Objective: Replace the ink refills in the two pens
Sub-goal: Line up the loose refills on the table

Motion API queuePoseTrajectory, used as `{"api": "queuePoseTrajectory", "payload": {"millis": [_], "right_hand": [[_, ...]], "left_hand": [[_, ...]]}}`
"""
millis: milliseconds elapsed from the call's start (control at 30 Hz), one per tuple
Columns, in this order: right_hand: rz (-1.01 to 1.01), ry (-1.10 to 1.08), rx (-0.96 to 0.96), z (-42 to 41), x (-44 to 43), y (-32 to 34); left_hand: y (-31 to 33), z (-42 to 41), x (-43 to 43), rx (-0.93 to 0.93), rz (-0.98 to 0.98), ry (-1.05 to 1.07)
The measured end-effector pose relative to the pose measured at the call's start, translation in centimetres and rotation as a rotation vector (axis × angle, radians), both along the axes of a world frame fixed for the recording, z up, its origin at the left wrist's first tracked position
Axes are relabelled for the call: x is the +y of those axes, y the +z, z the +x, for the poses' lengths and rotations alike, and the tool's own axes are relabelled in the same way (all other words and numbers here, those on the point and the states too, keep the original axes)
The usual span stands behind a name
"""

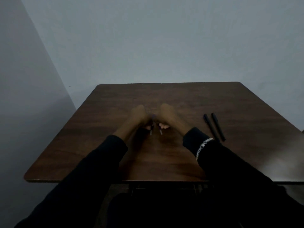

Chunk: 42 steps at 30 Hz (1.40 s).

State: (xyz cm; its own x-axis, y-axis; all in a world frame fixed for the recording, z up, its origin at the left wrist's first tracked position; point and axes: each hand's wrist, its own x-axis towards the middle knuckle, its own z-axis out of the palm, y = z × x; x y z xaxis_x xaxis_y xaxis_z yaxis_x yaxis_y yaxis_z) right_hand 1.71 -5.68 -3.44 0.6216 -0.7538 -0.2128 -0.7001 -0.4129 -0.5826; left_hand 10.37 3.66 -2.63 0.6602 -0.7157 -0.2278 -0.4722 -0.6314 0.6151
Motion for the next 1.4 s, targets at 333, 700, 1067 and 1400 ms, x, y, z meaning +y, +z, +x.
{"api": "queuePoseTrajectory", "payload": {"millis": [333,700,1067,1400], "right_hand": [[-0.162,-0.154,0.005,-11.7,-2.3,-0.7],[-0.302,-0.256,-0.074,-13.5,-4.1,-1.8],[-0.302,-0.233,-0.122,-13.6,-4.1,-2.0],[-0.259,-0.249,-0.127,-14.3,-3.3,-0.8]], "left_hand": [[-1.4,-8.2,-3.7,0.160,-0.070,0.023],[-1.9,-11.8,-6.6,0.182,-0.138,0.009],[-2.0,-12.2,-7.4,0.195,-0.157,0.029],[-2.1,-12.1,-6.3,0.136,-0.203,0.011]]}}
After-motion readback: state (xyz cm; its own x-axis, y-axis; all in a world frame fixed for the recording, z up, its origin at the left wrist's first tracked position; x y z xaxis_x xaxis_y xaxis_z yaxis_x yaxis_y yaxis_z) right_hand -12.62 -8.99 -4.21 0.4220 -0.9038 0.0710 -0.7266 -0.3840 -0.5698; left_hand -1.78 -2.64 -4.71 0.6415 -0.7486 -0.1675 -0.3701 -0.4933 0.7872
